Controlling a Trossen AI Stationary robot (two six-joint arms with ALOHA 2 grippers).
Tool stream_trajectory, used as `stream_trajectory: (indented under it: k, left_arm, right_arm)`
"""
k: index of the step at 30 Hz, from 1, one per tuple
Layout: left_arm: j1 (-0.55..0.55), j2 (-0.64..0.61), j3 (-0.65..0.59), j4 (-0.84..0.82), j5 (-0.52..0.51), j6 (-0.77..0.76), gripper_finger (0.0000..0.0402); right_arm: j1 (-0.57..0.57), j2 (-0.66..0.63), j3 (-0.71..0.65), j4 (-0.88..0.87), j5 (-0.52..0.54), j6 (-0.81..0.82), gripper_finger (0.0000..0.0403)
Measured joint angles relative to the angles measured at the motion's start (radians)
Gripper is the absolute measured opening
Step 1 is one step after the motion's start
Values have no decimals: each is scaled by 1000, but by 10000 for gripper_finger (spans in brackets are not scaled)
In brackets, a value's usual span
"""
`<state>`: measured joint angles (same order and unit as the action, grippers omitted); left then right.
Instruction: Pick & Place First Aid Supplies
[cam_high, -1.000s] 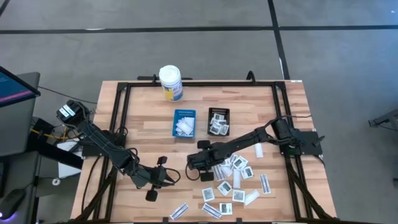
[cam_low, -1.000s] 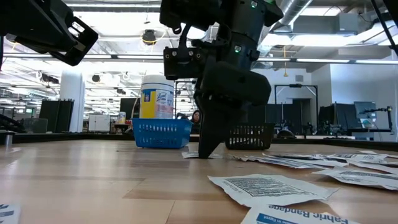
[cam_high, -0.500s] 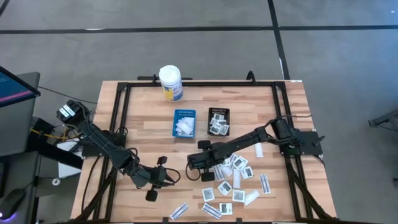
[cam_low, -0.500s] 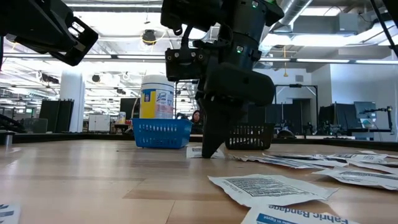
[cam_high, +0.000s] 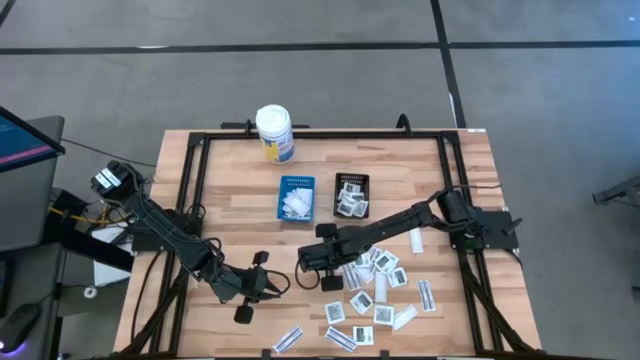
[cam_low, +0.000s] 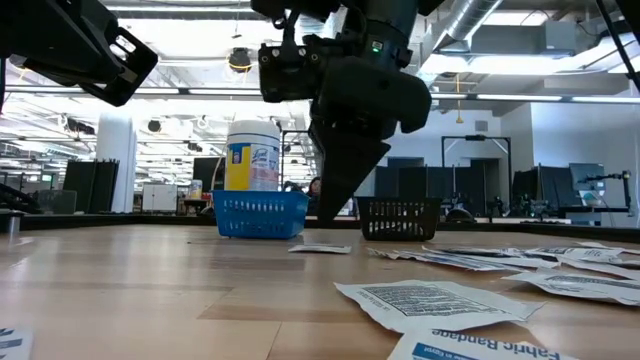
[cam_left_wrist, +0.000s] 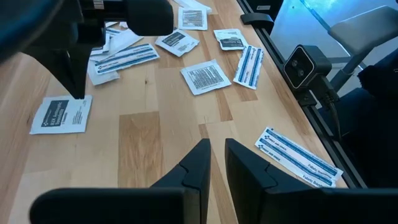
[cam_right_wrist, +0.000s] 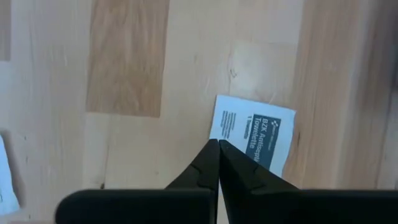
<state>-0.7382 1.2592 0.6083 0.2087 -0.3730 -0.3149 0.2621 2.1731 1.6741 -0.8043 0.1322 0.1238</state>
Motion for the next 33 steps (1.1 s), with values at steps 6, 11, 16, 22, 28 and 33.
stream_trajectory:
  k: [6,11,16,22,28,33]
  left_arm:
    - [0,0,0,0,0,0,49]
    - [0,0,0,0,0,0,49]
    - [0,0,0,0,0,0,49]
    - [0,0,0,0,0,0,49]
    - [0,0,0,-3,0,0,49]
    - [0,0,0,-4,1,0,49]
  right_arm:
    - [-1,0,0,-3,0,0,7]
    - [-10,0,0,14,0,-24,43]
    - [-18,39,-1,29,0,-104,95]
    - [-52,70,4,31,-5,-64,155]
    - [-73,83,0,38,-53,-77,165]
    - [-80,85,-11,33,-56,-56,90]
